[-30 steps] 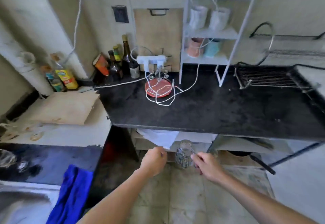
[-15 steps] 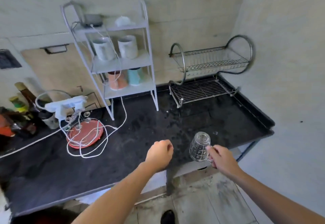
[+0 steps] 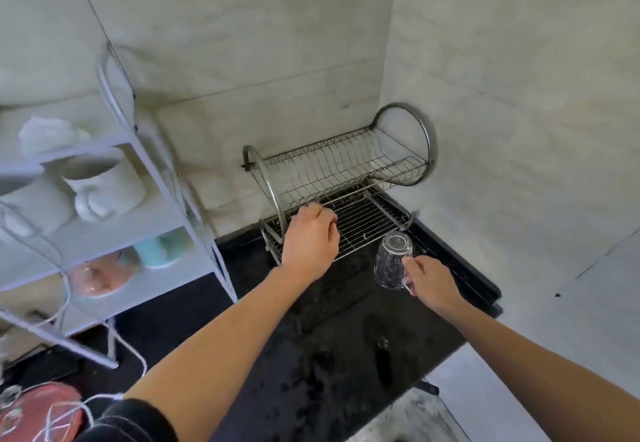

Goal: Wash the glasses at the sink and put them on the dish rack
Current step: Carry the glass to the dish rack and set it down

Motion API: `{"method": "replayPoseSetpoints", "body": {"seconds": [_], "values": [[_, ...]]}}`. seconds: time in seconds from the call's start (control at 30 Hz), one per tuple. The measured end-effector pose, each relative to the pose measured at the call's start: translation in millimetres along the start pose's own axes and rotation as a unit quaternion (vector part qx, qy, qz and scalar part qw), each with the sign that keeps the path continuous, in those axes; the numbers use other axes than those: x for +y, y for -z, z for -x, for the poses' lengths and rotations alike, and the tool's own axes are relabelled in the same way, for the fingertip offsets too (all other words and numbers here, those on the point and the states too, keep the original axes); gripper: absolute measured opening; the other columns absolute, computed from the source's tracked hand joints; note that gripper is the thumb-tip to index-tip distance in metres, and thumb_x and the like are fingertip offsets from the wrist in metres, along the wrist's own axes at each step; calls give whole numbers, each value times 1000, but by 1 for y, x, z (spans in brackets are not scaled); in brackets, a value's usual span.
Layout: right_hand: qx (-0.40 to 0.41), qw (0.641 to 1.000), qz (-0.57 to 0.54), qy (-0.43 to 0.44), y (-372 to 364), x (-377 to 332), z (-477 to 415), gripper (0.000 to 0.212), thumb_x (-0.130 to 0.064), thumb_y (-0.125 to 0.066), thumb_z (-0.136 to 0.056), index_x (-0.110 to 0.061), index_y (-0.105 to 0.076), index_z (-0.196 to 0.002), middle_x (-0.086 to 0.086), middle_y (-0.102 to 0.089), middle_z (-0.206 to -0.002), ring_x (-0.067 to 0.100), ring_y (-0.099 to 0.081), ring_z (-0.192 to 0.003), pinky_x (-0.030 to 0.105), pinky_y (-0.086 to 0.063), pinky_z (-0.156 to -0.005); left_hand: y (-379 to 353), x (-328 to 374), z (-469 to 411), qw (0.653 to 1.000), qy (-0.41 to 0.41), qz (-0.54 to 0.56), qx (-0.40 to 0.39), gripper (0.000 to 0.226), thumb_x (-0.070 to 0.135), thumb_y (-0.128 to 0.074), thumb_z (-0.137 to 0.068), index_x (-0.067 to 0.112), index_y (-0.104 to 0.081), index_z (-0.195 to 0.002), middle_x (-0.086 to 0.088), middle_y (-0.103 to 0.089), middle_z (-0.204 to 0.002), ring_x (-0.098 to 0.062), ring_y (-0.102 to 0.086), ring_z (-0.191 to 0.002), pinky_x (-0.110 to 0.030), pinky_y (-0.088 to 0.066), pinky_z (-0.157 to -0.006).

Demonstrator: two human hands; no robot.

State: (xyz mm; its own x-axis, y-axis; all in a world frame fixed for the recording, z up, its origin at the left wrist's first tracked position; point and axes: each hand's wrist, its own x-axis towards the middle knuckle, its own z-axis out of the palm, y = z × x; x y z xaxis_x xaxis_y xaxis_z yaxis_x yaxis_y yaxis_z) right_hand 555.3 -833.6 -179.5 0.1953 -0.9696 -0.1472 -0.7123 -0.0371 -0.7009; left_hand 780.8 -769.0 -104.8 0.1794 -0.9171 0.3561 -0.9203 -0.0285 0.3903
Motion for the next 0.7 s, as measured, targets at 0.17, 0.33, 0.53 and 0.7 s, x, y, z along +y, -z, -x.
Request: {"method": "replayPoseSetpoints", "body": {"seconds": [0.17, 0.33, 0.53, 0.7], "values": [[-16, 1000, -10, 17, -7, 0, -96, 46, -40, -41, -100, -9, -56, -70, 5, -63, -60, 20, -66, -56, 38, -50, -69, -24, -15, -53, 991, 6, -101, 91, 22, 18, -56, -90, 9, -63, -109, -9, -58, -112, -26, -52, -106, -43, -48, -91], [-48, 999, -5, 16, -31, 2, -177, 48, -41, -37, -101, -12, -50, -65, 6, -60, -64, 27, -65, -66, 37, -45, -67, -57, -35, -68, 975, 154, -157, 20, 45, 38, -37, -99, 15, -44, -138, -13, -43, -144, -32, -34, -137, -51, -34, -110], [-99, 994, -45, -22, -76, 9, -275, 35, -41, -48, -96, -9, -62, -94, 11, -67, -88, 31, -65, -78, 47, -54, -74, -73, -39, -64, 955, 185, -231, -20, 49, 40, -22, -101, 18, -49, -135, -9, -51, -139, -29, -43, -133, -47, -39, -106], [-137, 990, -28, -2, -92, -5, -325, 28, -49, -34, -81, -27, -46, -70, 12, -56, -88, 31, -61, -85, 42, -53, -82, -73, -37, -65, 955, 165, -247, 16, 43, 35, -31, -100, 13, -61, -121, -8, -63, -122, -29, -57, -118, -43, -49, -91]]}}
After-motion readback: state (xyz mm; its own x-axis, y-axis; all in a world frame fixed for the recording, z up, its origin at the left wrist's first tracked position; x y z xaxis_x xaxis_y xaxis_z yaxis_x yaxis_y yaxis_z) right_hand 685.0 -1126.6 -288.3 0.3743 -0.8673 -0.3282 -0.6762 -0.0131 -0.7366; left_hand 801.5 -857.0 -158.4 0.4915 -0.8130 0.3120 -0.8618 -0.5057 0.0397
